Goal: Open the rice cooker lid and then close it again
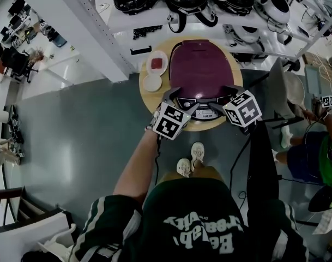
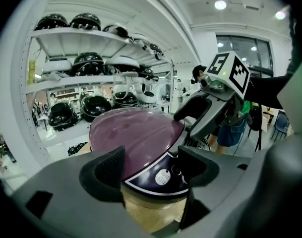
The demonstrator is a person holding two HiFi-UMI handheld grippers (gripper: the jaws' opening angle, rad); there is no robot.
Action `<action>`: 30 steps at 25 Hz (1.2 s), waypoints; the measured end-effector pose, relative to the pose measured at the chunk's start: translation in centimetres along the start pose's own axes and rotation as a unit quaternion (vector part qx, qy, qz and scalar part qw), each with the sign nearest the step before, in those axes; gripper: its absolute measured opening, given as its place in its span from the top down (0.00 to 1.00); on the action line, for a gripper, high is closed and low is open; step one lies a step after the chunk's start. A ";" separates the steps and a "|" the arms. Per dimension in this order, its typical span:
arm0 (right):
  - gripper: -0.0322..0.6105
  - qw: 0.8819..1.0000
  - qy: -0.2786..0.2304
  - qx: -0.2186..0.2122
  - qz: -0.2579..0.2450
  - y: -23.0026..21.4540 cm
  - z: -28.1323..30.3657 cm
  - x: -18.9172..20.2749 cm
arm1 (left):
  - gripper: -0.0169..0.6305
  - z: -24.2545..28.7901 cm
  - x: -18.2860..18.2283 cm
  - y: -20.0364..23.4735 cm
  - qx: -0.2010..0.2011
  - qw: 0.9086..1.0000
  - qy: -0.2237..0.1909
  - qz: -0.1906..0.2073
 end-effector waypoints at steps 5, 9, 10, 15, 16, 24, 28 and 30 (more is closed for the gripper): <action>0.38 1.000 -0.018 0.012 0.007 0.0 0.1 0.0 | 0.47 0.1 0.2 0.2 -0.012 1.000 -0.004 0.008; 0.40 0.999 -0.046 0.005 0.004 0.1 -0.3 -0.1 | 0.53 -0.3 0.0 0.4 -0.029 0.999 -0.019 -0.018; 0.40 0.998 -0.061 0.006 0.005 0.2 -0.6 -0.4 | 0.56 -0.5 -0.2 0.3 -0.032 0.999 -0.023 -0.016; 0.37 0.986 -0.161 0.038 0.019 0.9 -3.0 -2.5 | 0.58 -2.2 -2.4 0.2 -0.063 0.996 -0.064 0.009; 0.36 0.982 -0.180 0.050 0.020 1.0 -3.6 -2.9 | 0.58 -2.6 -2.9 0.3 -0.070 0.995 -0.073 0.009; 0.36 0.948 -0.292 0.118 0.047 2.0 -8.3 -4.4 | 0.57 -7.0 -6.5 1.0 -0.107 0.983 -0.152 -0.001; 0.35 0.941 -0.303 0.143 0.032 2.7 -9.5 -3.9 | 0.57 -8.6 -7.5 1.2 -0.122 0.975 -0.183 0.005; 0.34 0.937 -0.314 0.153 0.027 3.4 -10.1 -3.7 | 0.57 -9.3 -7.8 1.2 -0.127 0.973 -0.193 0.009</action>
Point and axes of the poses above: the fingertips, and each gripper's own axes: z forward along the fingers, y to its left, x out of its underside, the point moved 5 cm from there along -z, backward along the fingers, and after that the axes turned 5 degrees about z, right-handed, at the moved point
